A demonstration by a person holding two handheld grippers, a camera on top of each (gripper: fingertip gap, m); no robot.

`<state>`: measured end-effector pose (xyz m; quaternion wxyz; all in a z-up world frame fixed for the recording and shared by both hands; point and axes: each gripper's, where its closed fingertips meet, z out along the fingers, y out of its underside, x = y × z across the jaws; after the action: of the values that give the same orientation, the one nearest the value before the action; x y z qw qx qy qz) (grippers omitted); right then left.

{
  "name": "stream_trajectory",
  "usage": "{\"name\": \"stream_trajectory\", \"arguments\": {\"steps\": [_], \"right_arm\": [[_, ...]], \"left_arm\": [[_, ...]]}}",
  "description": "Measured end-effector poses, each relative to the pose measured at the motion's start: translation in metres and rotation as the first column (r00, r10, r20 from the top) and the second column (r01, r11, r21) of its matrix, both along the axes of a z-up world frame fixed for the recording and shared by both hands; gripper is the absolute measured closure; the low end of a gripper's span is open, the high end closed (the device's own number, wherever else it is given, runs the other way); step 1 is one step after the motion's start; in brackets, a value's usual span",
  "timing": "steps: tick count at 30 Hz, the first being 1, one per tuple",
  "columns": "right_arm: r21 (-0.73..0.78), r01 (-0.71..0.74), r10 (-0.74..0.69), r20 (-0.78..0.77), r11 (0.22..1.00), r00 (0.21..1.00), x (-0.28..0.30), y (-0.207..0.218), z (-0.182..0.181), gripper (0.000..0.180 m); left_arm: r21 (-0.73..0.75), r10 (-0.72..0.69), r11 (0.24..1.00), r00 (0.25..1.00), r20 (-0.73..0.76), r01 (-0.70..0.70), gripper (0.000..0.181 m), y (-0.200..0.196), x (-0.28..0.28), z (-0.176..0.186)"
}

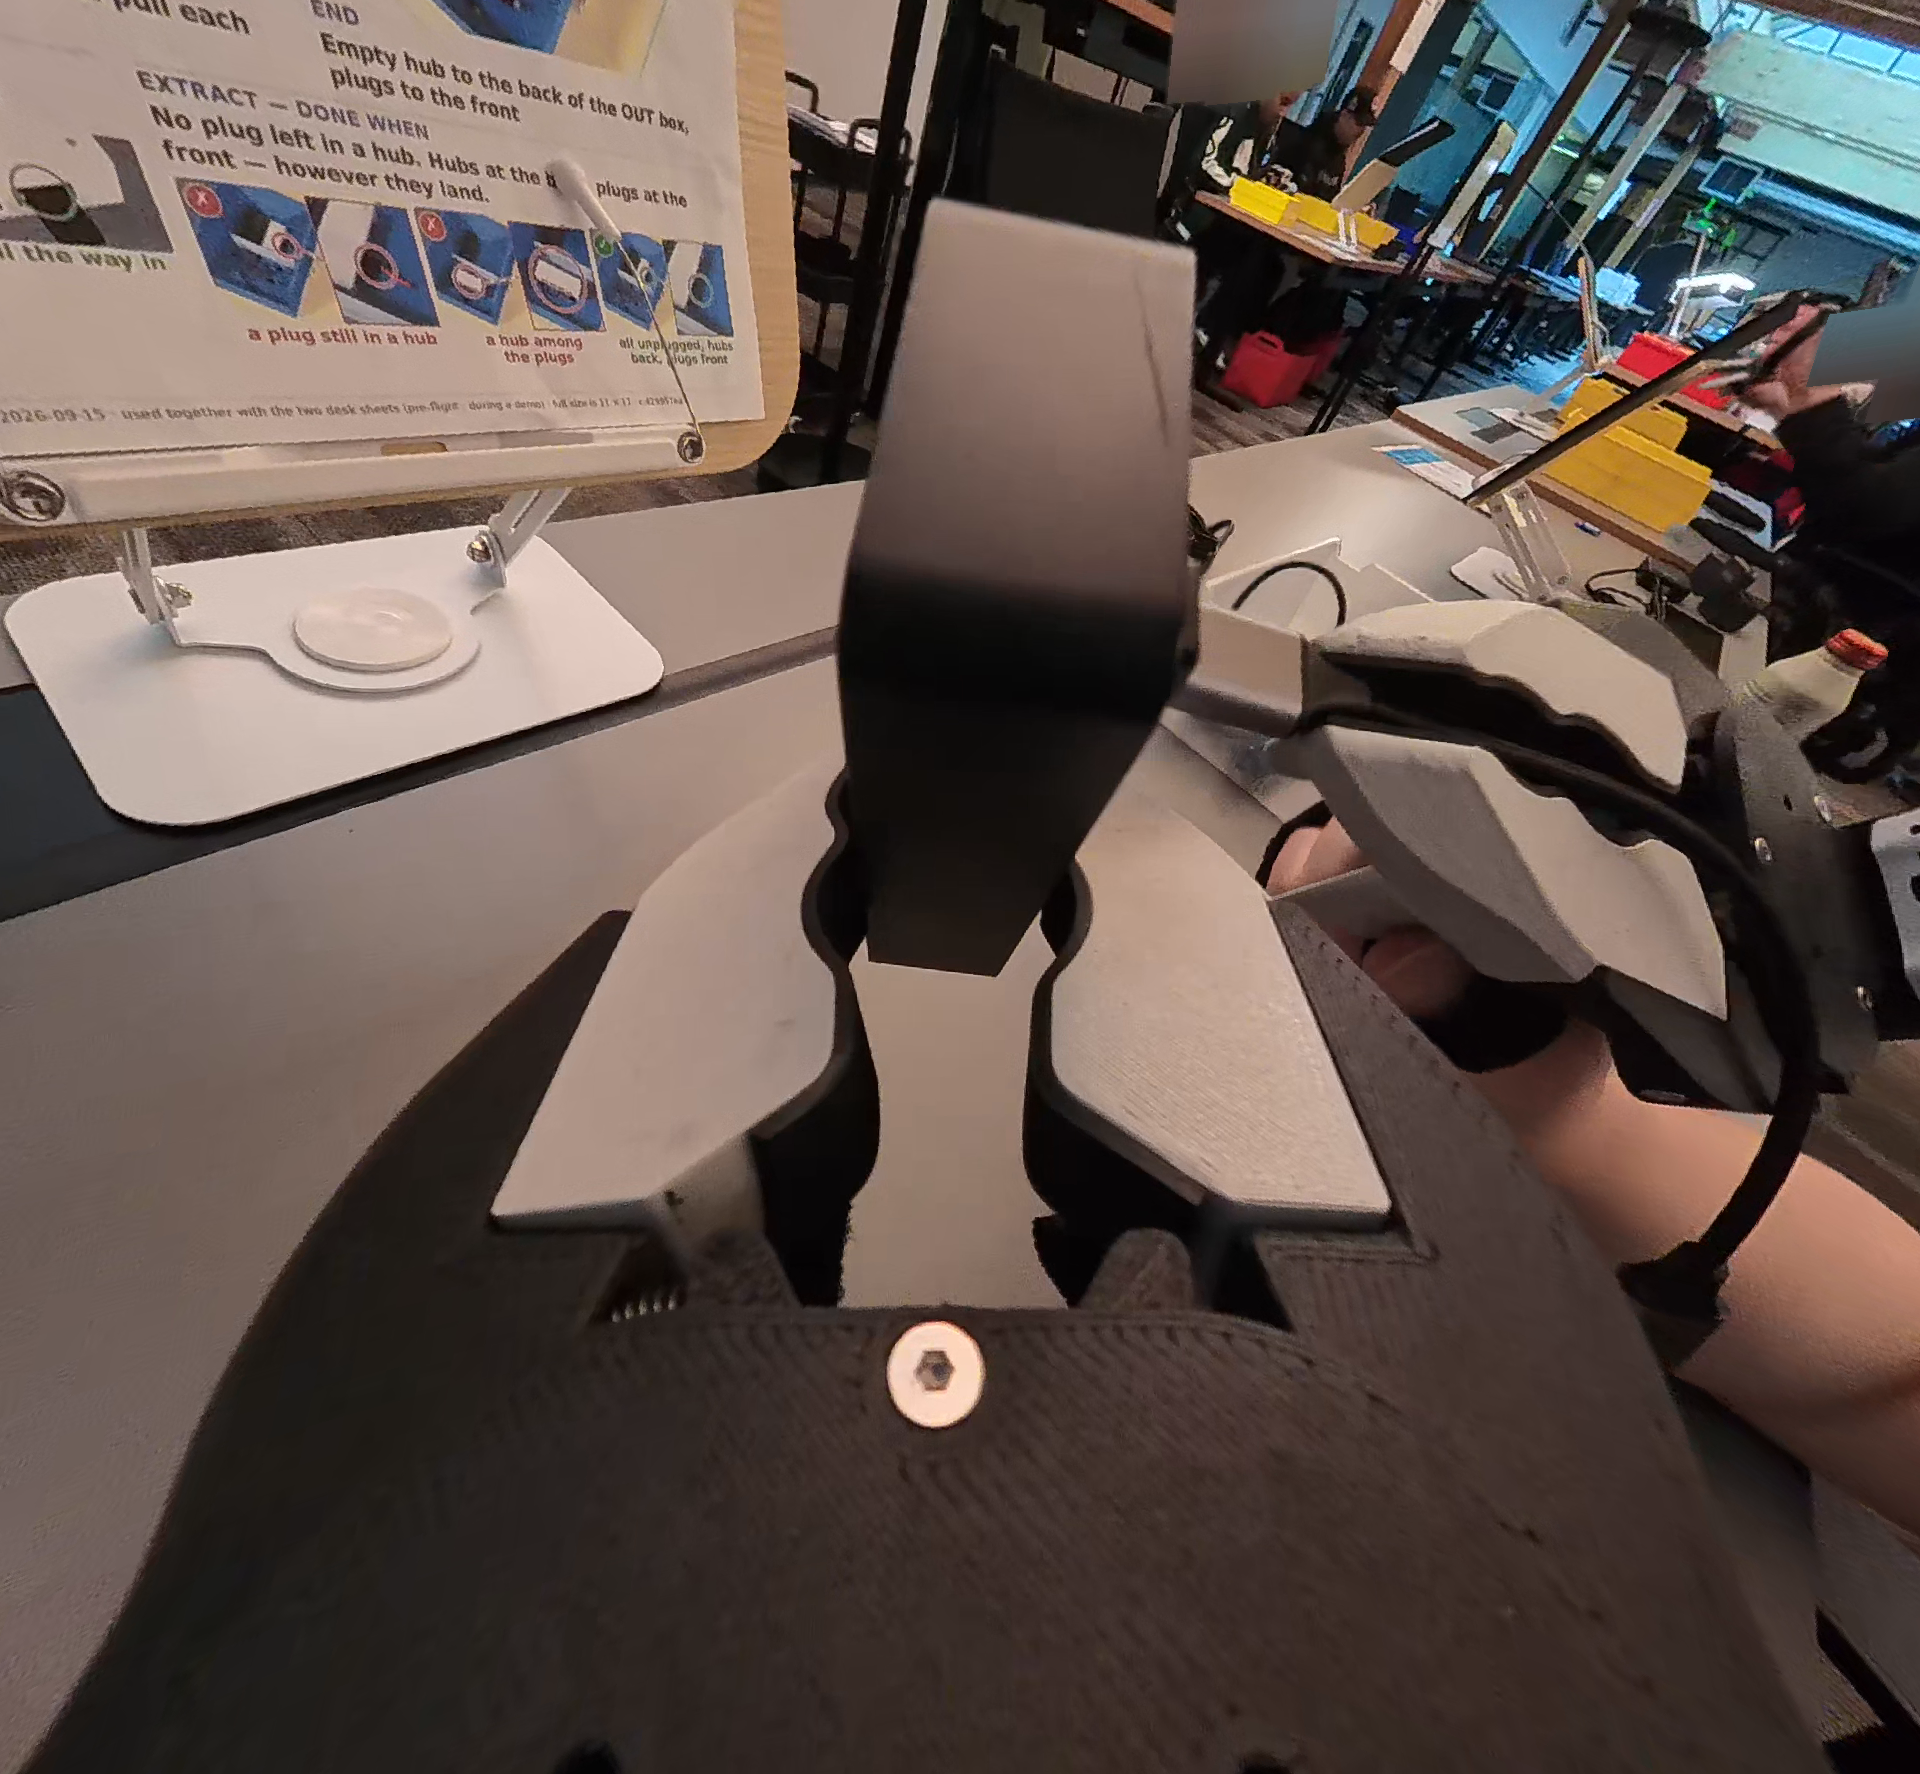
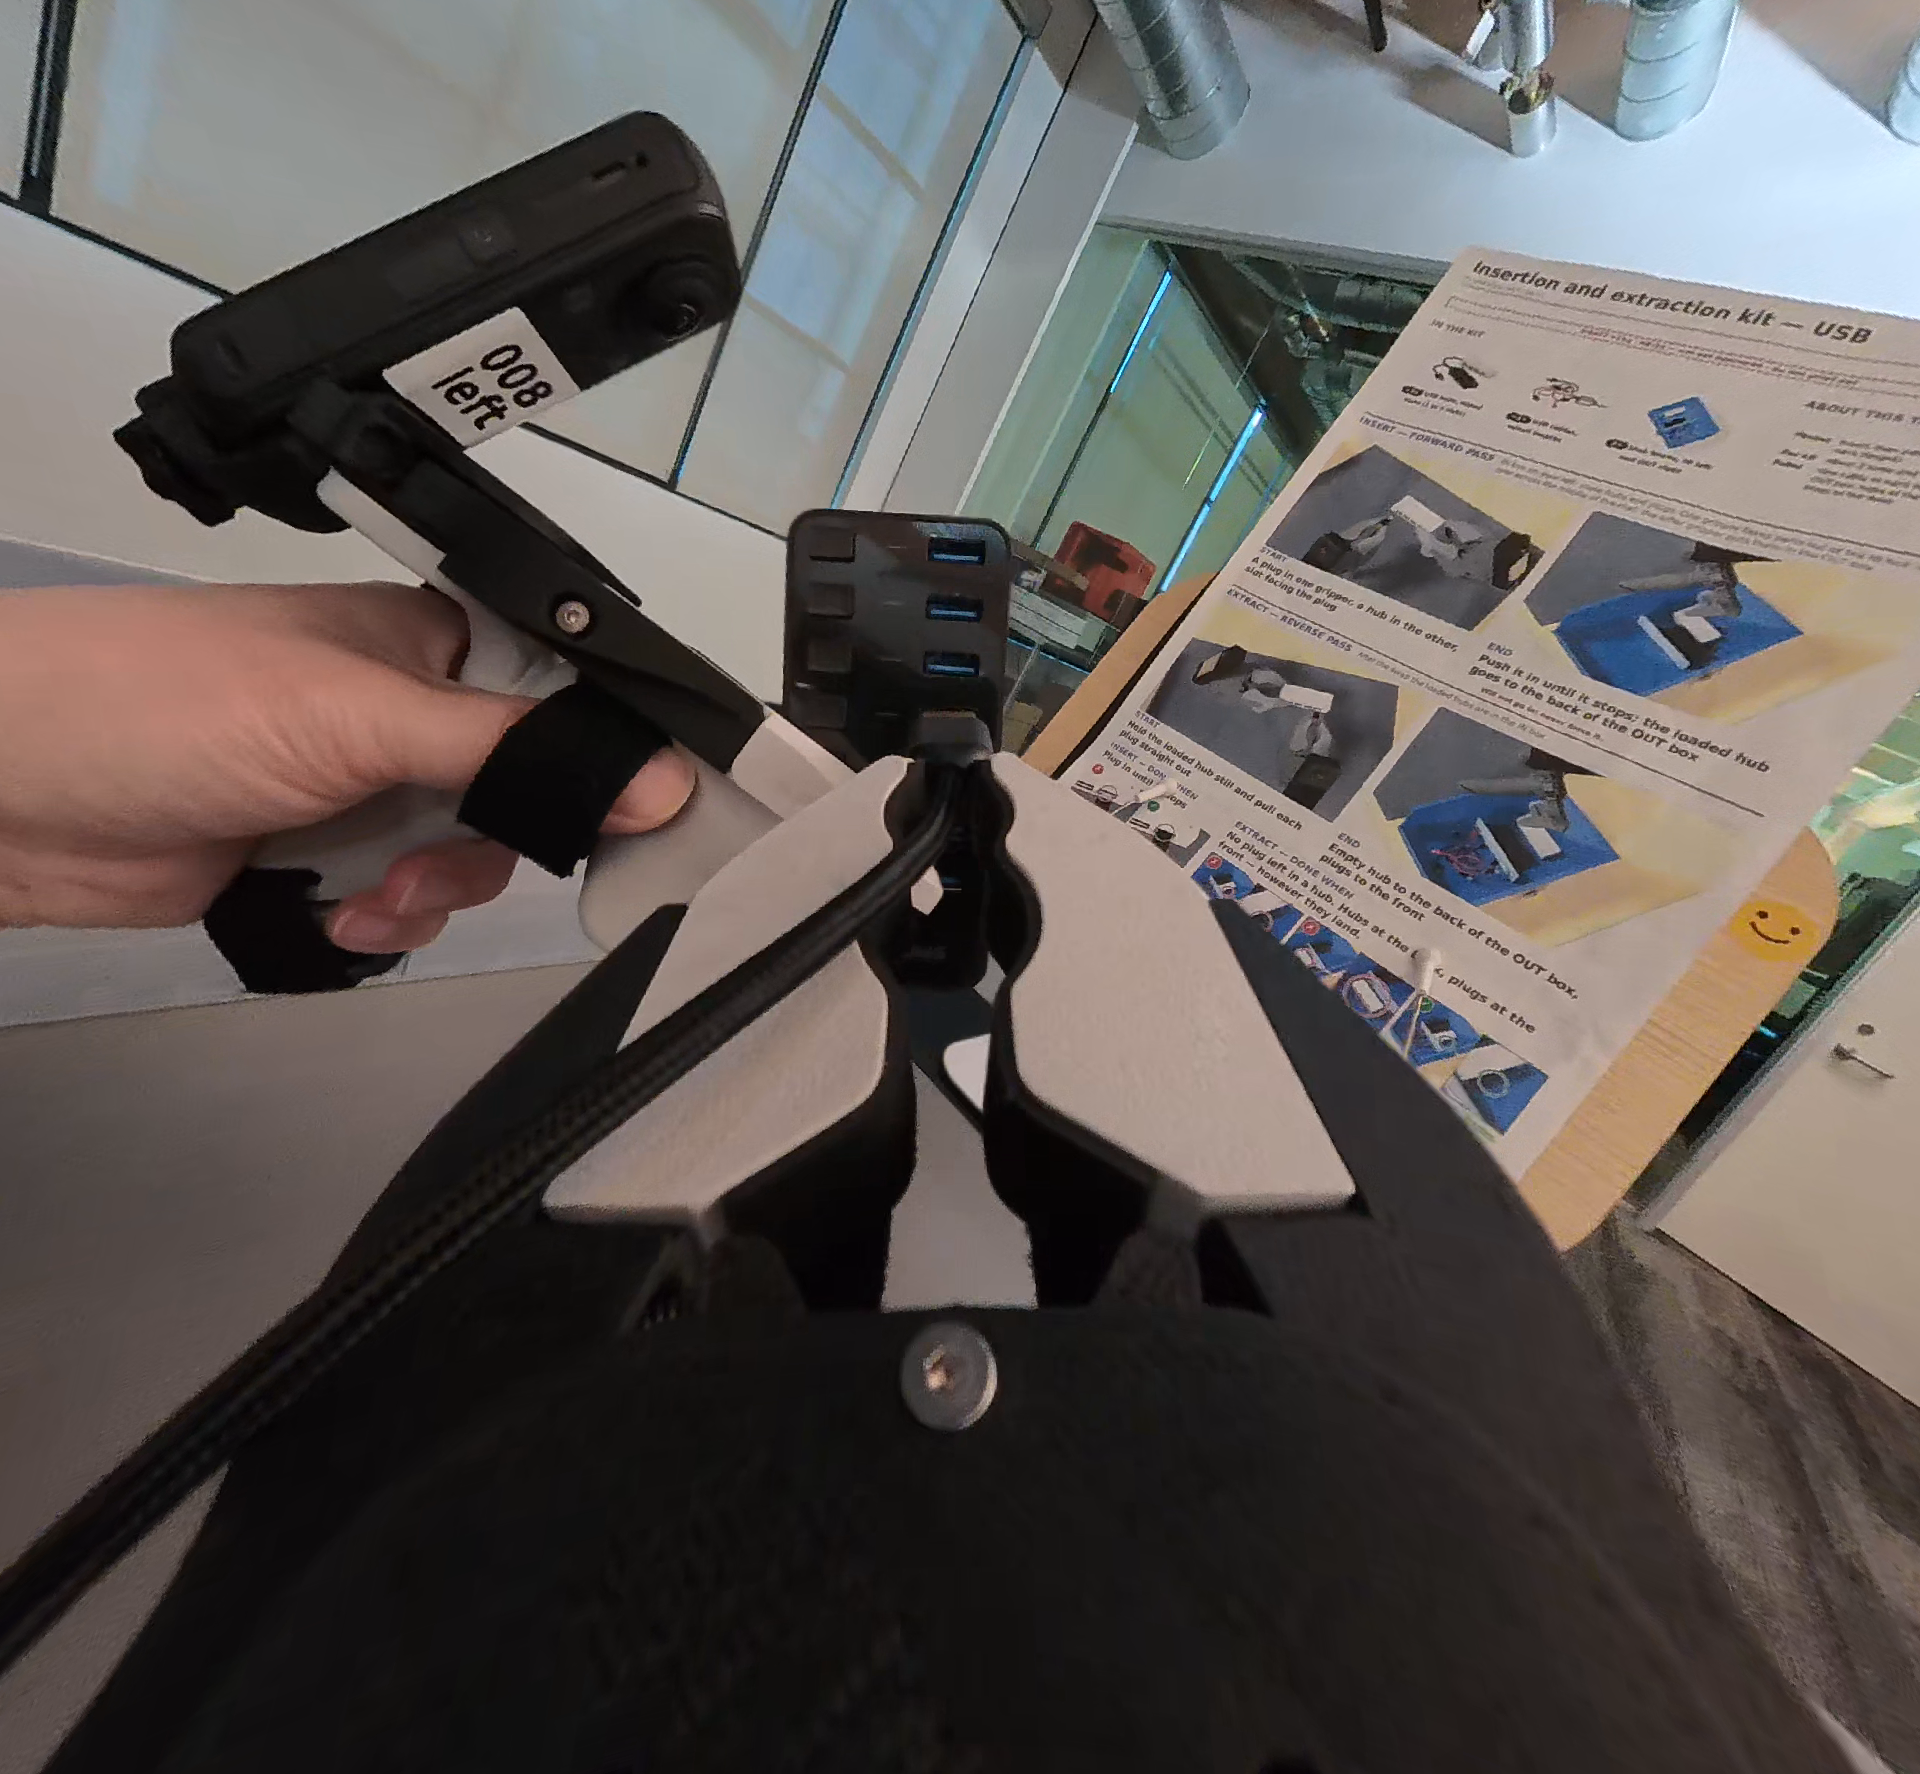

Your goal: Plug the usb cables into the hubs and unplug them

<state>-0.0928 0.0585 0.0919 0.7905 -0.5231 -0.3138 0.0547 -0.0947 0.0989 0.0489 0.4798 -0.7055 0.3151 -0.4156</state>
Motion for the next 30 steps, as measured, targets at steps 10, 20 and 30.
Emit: {"name": "stream_trajectory", "arguments": {"steps": [10,20,30], "right_arm": [[0.024,0.020,-0.020,-0.018,1.000,1.000,0.001,-0.004,0.008,0.171],[0.030,-0.022,0.024,-0.076,0.999,0.997,0.009,-0.010,0.018,0.170],[0.115,-0.012,0.016,-0.029,0.993,0.999,0.003,-0.027,0.033,0.171]], "left_arm": [[0.142,0.058,0.988,0.998,-0.023,-0.055,0.152,-0.003,0.003,0.009],[0.257,0.030,0.966,0.999,-0.029,-0.021,0.154,-0.011,0.013,0.013],[0.328,-0.018,0.943,0.979,0.205,-0.051,0.151,-0.024,0.017,0.039]]}}
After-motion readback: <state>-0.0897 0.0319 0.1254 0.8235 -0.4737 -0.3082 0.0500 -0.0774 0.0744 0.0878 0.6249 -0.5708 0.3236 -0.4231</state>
